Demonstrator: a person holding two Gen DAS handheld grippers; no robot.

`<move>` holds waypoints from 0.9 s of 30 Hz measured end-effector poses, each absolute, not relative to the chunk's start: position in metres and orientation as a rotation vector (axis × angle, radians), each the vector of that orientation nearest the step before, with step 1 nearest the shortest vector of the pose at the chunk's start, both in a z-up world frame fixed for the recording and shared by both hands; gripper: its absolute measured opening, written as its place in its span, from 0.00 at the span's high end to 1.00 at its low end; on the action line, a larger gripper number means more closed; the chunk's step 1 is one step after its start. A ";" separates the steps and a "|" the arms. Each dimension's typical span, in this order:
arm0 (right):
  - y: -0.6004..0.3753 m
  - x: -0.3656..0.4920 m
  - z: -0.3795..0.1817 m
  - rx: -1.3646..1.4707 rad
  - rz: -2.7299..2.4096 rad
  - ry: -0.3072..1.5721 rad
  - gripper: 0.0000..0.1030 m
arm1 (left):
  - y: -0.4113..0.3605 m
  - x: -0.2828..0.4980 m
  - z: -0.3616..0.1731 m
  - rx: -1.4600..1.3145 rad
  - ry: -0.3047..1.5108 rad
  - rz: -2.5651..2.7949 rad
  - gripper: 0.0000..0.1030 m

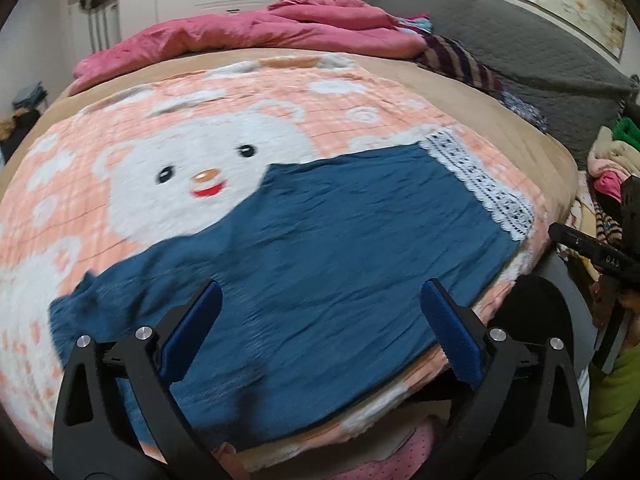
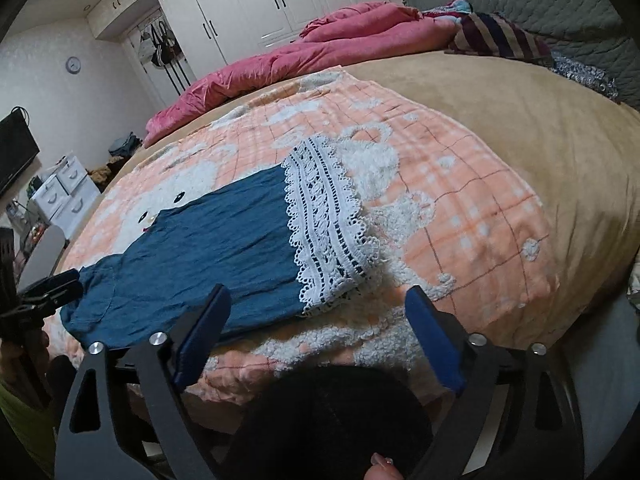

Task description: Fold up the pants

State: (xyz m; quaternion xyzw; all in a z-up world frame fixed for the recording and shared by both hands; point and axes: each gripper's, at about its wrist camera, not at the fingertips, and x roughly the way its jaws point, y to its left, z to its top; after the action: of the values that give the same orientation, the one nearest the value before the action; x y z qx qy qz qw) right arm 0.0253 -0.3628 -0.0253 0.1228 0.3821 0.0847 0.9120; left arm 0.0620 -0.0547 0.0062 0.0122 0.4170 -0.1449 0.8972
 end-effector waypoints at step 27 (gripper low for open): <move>-0.375 0.060 -0.055 0.417 0.207 0.850 0.13 | -0.218 0.240 -0.013 0.234 0.933 -0.627 0.09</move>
State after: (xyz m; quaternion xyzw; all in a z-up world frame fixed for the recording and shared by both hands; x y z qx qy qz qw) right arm 0.0601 -0.3747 -0.0554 0.2005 0.4088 0.0995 0.8848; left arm 0.2401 -0.2182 -0.0128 0.1108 0.4412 -0.2967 0.8397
